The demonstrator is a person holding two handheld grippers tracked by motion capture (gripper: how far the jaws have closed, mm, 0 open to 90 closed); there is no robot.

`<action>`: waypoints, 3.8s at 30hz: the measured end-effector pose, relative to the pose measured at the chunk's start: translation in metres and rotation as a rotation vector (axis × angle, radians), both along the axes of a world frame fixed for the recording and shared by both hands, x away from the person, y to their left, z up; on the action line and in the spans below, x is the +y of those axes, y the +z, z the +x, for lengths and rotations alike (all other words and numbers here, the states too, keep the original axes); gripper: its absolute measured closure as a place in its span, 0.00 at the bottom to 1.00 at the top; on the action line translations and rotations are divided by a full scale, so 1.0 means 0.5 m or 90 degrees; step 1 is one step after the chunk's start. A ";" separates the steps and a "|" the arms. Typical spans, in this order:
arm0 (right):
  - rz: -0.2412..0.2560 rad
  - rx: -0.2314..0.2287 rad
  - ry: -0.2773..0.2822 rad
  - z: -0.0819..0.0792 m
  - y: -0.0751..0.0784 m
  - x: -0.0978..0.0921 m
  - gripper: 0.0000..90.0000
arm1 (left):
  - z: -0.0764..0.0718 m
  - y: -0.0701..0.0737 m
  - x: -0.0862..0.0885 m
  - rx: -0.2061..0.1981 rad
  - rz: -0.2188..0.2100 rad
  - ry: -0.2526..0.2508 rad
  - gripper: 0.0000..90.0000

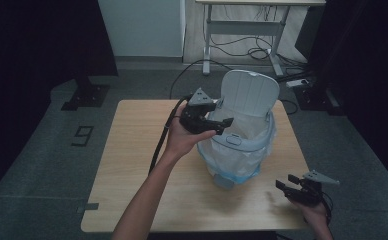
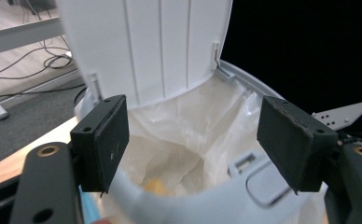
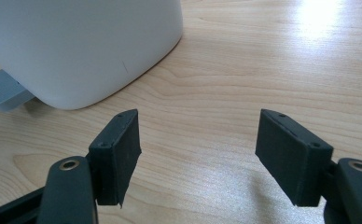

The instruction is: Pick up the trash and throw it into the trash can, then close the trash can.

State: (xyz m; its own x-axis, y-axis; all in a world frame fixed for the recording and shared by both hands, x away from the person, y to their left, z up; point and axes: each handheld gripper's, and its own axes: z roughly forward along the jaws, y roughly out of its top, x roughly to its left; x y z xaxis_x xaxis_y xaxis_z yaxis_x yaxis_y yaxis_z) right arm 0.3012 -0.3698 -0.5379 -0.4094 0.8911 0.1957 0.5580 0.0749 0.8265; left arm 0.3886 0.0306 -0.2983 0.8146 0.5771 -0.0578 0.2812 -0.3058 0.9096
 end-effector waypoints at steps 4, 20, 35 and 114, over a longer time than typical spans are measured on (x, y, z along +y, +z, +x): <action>-0.001 0.001 0.001 0.000 -0.001 0.001 0.33 | -0.016 -0.010 0.031 0.003 -0.004 0.007 0.26; -0.002 0.001 0.000 -0.001 -0.001 0.001 0.33 | -0.079 -0.107 0.139 0.006 -0.010 0.047 0.22; -0.004 0.001 0.002 0.000 -0.003 0.004 0.33 | -0.121 -0.248 0.212 0.048 0.011 0.098 0.22; 0.116 -0.148 0.091 0.206 0.433 0.115 0.25 | -0.124 -0.387 0.254 0.151 0.058 0.114 0.22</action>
State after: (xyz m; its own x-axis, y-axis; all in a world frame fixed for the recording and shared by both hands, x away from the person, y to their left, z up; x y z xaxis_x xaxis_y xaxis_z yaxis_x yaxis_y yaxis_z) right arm 0.4041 -0.3124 -0.3214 -0.5800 0.7805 0.2334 0.3470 -0.0225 0.9376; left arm 0.3264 0.1577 -0.4920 0.6694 0.7218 -0.1759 0.5393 -0.3093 0.7832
